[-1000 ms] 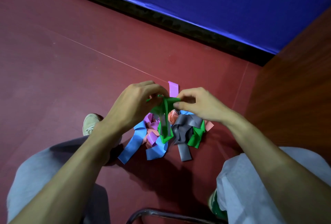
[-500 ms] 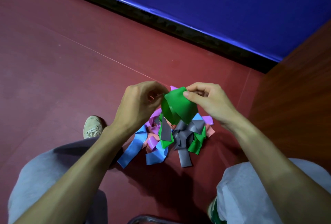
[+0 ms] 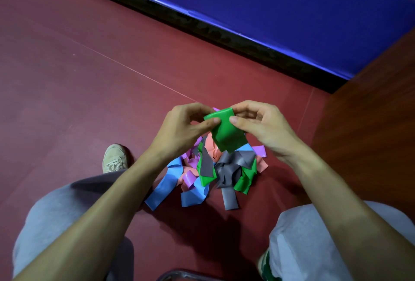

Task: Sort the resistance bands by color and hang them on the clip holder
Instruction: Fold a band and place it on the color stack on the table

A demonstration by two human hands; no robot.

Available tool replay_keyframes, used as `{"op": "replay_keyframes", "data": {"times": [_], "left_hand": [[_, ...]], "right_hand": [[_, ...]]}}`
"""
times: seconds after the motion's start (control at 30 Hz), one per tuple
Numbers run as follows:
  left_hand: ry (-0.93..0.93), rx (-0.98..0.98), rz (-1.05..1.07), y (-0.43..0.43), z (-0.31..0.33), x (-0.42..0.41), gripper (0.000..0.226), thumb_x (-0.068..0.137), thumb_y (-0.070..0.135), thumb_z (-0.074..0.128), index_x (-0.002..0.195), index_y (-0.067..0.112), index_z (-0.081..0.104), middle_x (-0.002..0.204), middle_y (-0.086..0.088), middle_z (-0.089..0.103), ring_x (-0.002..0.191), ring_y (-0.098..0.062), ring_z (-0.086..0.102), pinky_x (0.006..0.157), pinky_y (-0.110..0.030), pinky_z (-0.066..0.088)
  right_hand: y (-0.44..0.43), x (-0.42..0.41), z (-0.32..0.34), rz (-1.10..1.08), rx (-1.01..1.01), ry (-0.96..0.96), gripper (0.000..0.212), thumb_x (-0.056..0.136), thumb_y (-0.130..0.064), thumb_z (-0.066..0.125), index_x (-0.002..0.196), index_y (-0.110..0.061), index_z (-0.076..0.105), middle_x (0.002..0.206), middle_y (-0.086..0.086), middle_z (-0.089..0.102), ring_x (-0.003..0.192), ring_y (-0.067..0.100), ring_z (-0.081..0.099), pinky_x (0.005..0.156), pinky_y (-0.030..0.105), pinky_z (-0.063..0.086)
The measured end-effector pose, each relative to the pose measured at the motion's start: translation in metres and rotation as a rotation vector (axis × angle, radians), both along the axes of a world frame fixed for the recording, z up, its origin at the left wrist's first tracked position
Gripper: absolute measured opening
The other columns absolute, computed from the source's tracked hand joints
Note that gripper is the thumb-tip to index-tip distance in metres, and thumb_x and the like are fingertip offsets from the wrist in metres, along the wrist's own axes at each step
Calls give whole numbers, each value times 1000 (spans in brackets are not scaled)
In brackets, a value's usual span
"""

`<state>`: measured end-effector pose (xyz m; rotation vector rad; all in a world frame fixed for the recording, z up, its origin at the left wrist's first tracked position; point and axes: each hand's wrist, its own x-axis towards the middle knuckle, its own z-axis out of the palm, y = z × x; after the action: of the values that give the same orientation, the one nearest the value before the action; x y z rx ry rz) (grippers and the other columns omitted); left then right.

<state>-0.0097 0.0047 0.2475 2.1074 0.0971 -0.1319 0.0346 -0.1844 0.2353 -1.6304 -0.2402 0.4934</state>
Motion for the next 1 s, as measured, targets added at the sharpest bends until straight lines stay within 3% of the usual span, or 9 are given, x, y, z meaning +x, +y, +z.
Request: {"op": "replay_keyframes", "data": {"times": [0.13, 0.23, 0.4, 0.5, 0.6, 0.7, 0.8, 0.93, 1.0], "left_hand": [[-90, 67, 42, 2, 1, 1, 10, 82, 24, 73, 88, 16, 74, 76, 12, 70, 70, 0, 61, 63, -10, 44], [-160, 121, 22, 5, 3, 0, 8, 82, 22, 73, 89, 17, 74, 76, 8, 70, 71, -10, 61, 66, -22, 48], [-280, 236, -97, 7, 7, -5, 18, 83, 22, 72, 99, 14, 74, 80, 9, 65, 73, -3, 52, 69, -12, 41], [-312, 224, -97, 9, 9, -5, 15, 85, 20, 71, 98, 13, 74, 79, 9, 65, 72, -1, 54, 68, -11, 43], [-267, 114, -50, 10, 12, -4, 10, 87, 17, 69, 95, 13, 73, 81, 5, 69, 76, -8, 63, 71, -22, 51], [-217, -44, 9, 13, 14, -2, 7, 89, 16, 66, 94, 13, 70, 83, 1, 71, 77, -17, 67, 72, -34, 55], [-193, -190, 81, 14, 13, 0, 11, 90, 8, 63, 99, 14, 67, 81, 1, 69, 72, -10, 64, 69, -28, 55], [-139, -232, 160, 16, 9, 4, 26, 91, 5, 59, 113, 18, 66, 85, -17, 66, 74, -15, 62, 70, -35, 59], [-95, -224, 168, 16, 9, 4, 24, 89, 8, 63, 110, 18, 68, 88, -10, 69, 76, -14, 64, 67, -33, 59]], "right_hand": [[-1, 2, 0, 25, -47, -44, 23, 82, 4, 68, 94, -15, 65, 86, 1, 66, 77, 1, 61, 75, 13, 50], [-2, 4, -5, 32, -155, -82, 33, 77, 7, 72, 99, -15, 64, 91, 0, 67, 82, 6, 63, 79, 17, 51], [-4, 6, -15, 63, -319, -92, 59, 71, -1, 80, 120, -22, 55, 115, -4, 60, 101, 7, 58, 79, 8, 47], [-3, 6, -17, 151, -399, -155, 67, 70, -14, 83, 129, -22, 52, 127, -5, 58, 116, 7, 55, 95, 22, 46], [2, 3, -17, 218, -412, -227, 57, 72, -27, 78, 125, -22, 57, 124, -9, 63, 118, 5, 55, 104, 33, 43], [7, 1, -16, 220, -399, -249, 36, 80, -23, 73, 114, -21, 62, 113, -10, 67, 110, 5, 60, 100, 38, 46], [14, 0, -19, 197, -396, -247, 21, 81, -28, 67, 101, -22, 64, 103, -5, 70, 100, 13, 65, 93, 45, 49], [19, 1, -24, 178, -406, -287, 21, 77, -34, 60, 86, -15, 61, 85, 5, 68, 85, 24, 65, 83, 51, 50], [20, 2, -23, 180, -380, -297, 22, 79, -31, 60, 86, -10, 60, 83, 11, 66, 82, 28, 63, 81, 52, 49]]}}
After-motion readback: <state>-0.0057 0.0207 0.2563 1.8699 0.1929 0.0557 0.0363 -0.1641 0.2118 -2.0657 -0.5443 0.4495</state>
